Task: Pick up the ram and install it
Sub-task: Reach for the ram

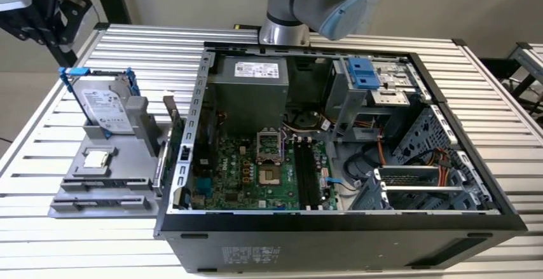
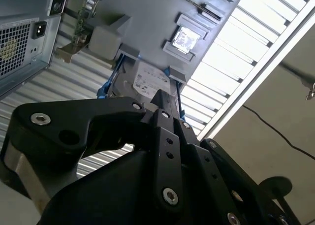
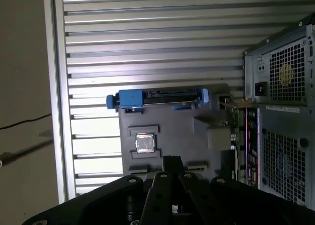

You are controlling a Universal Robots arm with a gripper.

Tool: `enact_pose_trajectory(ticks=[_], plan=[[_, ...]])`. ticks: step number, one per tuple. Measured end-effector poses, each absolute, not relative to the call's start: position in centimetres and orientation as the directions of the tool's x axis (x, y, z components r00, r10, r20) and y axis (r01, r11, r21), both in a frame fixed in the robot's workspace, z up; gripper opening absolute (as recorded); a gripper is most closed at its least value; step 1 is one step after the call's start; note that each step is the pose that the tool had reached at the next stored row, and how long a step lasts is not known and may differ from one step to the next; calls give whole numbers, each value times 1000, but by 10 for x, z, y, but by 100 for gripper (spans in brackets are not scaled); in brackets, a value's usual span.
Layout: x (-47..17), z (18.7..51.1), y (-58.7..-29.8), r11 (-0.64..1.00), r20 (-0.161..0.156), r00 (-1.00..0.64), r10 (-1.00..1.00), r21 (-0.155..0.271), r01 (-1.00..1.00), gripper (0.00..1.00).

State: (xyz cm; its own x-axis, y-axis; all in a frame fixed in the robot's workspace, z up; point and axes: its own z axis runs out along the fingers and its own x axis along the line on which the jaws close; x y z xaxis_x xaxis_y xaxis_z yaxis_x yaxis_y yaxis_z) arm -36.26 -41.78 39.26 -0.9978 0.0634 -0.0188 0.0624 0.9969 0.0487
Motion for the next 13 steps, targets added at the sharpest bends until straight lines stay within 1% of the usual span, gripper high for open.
enact_pose_trajectory(ticks=[13], plan=[[-363, 391, -433, 997, -18, -998, 62, 49, 62, 0]])
